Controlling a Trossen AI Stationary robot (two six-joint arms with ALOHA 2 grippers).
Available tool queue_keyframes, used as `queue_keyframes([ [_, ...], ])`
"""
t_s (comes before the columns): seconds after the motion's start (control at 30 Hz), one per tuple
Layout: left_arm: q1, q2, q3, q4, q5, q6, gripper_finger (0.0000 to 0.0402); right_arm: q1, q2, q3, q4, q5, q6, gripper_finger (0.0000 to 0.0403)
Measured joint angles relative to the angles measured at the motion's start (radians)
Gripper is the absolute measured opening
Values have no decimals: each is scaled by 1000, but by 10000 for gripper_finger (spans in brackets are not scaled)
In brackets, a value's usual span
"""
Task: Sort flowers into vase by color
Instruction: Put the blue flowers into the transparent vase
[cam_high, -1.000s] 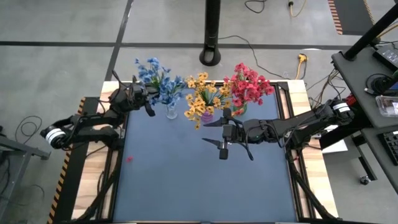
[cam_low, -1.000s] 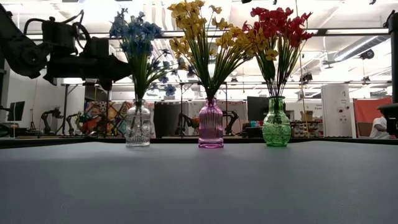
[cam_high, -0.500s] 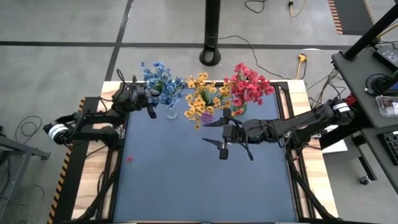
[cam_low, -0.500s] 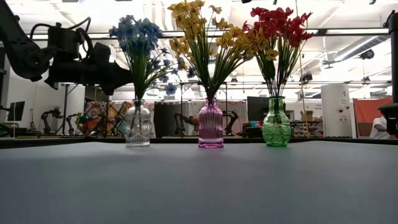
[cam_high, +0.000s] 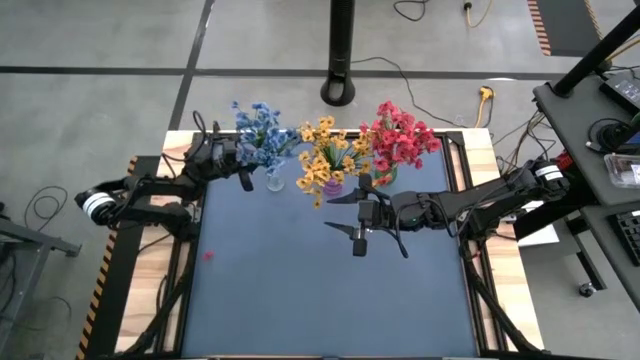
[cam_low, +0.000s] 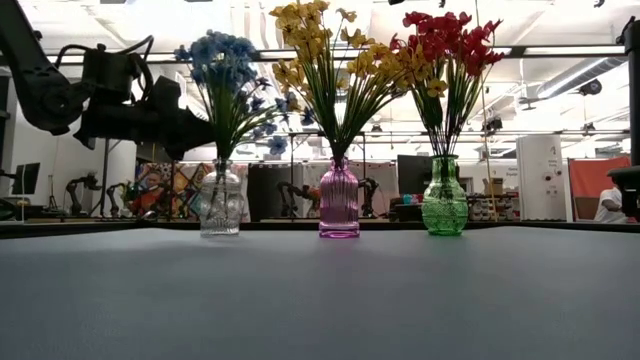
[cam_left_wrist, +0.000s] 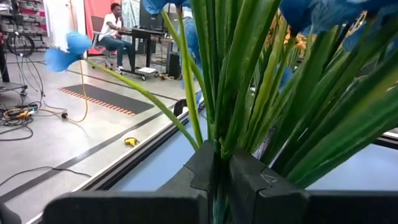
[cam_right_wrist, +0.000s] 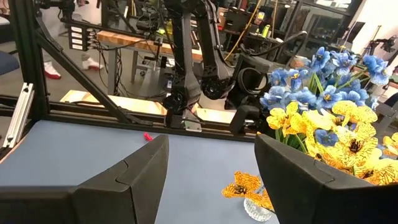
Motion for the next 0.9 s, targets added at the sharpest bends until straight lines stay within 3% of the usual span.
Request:
queue_keyframes([
  [0.3, 0, -3, -1, 0, 16, 8, 22, 0, 0, 0, 0, 0, -4, 231],
  [0.9, 0, -3, -1, -7, 64, 56, 149, 0, 0, 0, 0, 0, -2, 231],
])
